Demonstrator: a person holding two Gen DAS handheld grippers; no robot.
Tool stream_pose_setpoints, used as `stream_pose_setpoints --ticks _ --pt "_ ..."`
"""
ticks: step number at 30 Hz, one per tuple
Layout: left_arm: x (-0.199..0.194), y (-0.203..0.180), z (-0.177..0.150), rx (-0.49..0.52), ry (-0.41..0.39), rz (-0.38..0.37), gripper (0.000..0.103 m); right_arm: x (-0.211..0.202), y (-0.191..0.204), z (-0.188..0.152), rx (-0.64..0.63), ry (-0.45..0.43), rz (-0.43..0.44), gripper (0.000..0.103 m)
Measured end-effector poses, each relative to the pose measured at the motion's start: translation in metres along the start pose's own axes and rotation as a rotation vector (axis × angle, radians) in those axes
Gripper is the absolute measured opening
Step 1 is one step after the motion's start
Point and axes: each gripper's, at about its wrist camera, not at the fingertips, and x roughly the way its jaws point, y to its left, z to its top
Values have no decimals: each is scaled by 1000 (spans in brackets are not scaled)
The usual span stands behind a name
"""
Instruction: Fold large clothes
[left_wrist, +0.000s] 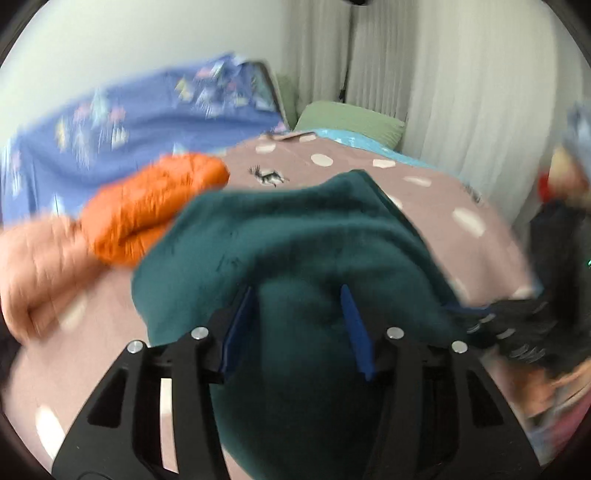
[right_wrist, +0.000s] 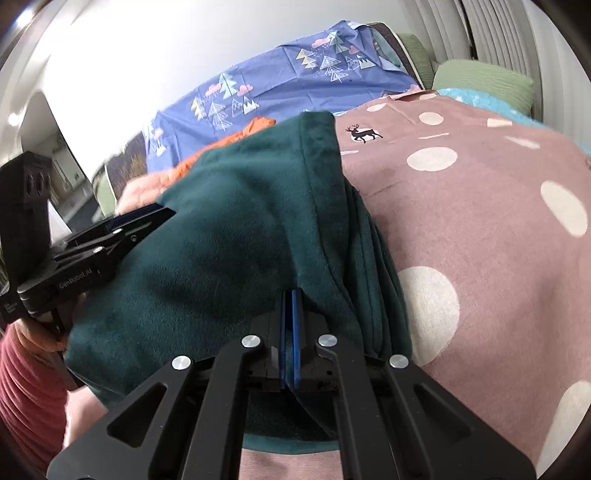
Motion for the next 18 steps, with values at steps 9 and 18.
stream_pose_setpoints --ticks 9,18 --pt "-7 7 4 -1 57 -18 50 -33 21 72 -88 -35 22 6" --pt "-7 1 3 14 54 10 50 52 35 151 -117 42 -56 20"
